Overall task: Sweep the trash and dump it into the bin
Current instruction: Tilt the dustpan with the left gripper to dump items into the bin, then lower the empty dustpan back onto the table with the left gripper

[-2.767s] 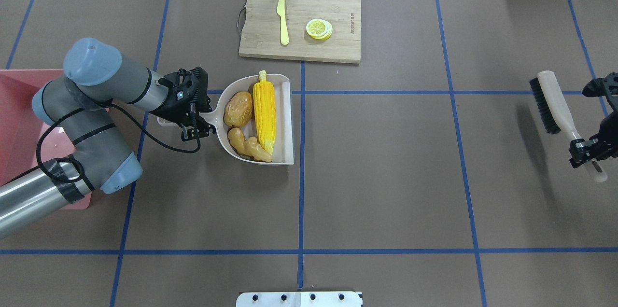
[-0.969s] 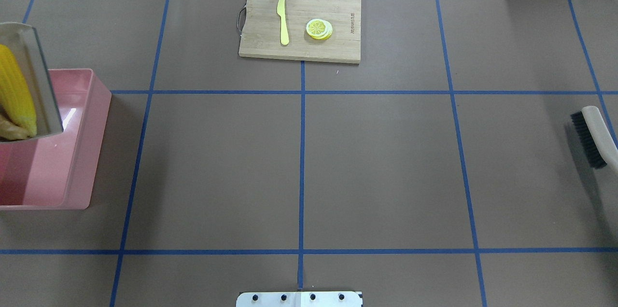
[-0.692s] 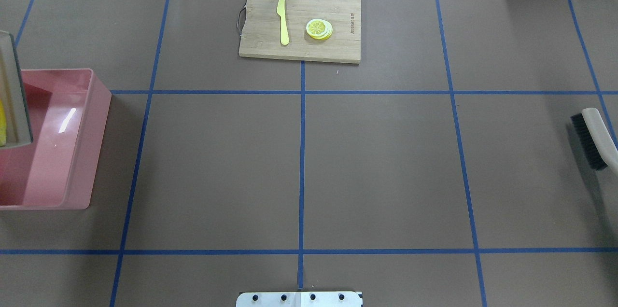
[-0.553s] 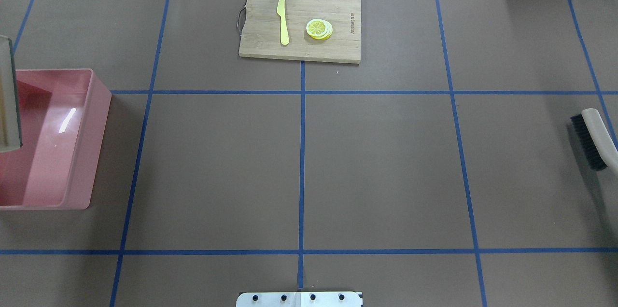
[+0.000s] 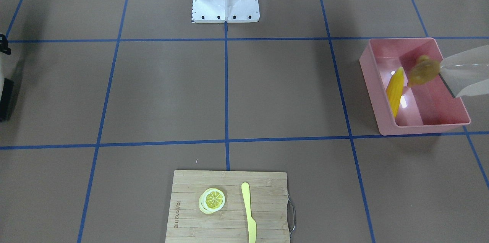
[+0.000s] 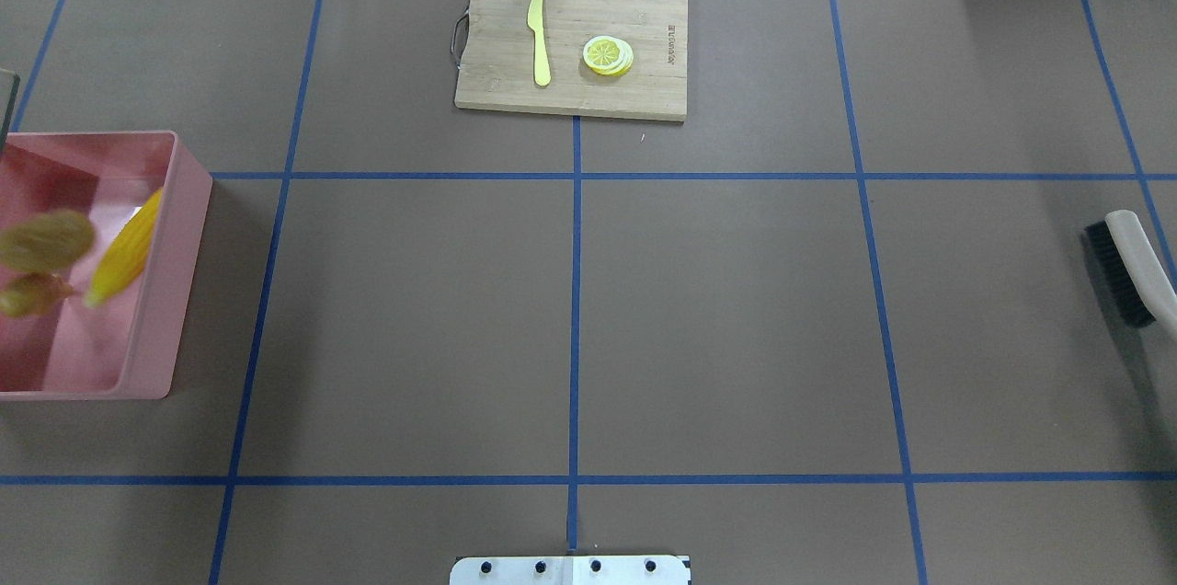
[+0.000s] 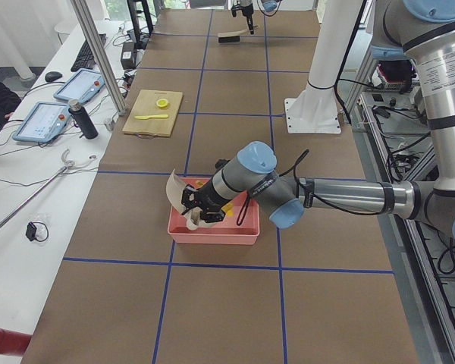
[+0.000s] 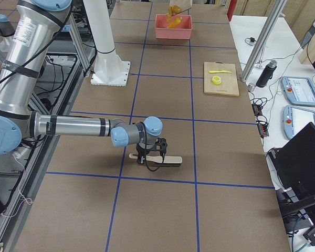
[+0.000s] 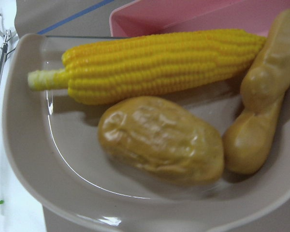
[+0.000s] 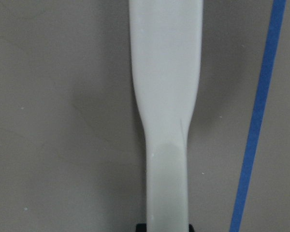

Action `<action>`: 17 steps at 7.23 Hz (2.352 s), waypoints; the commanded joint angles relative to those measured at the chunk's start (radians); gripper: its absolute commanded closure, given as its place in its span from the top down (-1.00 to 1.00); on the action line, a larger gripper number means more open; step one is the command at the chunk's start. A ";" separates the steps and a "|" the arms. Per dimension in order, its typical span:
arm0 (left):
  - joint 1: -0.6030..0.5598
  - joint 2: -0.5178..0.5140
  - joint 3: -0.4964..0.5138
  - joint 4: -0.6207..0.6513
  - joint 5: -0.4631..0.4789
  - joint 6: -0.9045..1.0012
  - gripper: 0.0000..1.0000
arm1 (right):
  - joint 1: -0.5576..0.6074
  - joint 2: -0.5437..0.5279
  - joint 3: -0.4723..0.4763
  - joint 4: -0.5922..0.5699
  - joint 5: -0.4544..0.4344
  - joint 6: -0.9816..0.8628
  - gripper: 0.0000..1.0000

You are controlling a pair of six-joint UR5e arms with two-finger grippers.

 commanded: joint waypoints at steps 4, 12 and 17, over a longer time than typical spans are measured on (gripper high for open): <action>0.003 -0.041 -0.043 0.061 -0.022 -0.069 -1.00 | 0.000 0.005 -0.010 0.000 0.006 -0.003 -0.19; 0.597 -0.528 0.070 0.347 -0.207 -1.092 -1.00 | 0.093 0.078 -0.043 0.083 0.036 -0.009 1.00; 0.822 -0.709 0.219 0.461 -0.089 -1.094 -1.00 | 0.353 0.381 -0.218 -0.278 -0.016 -0.320 1.00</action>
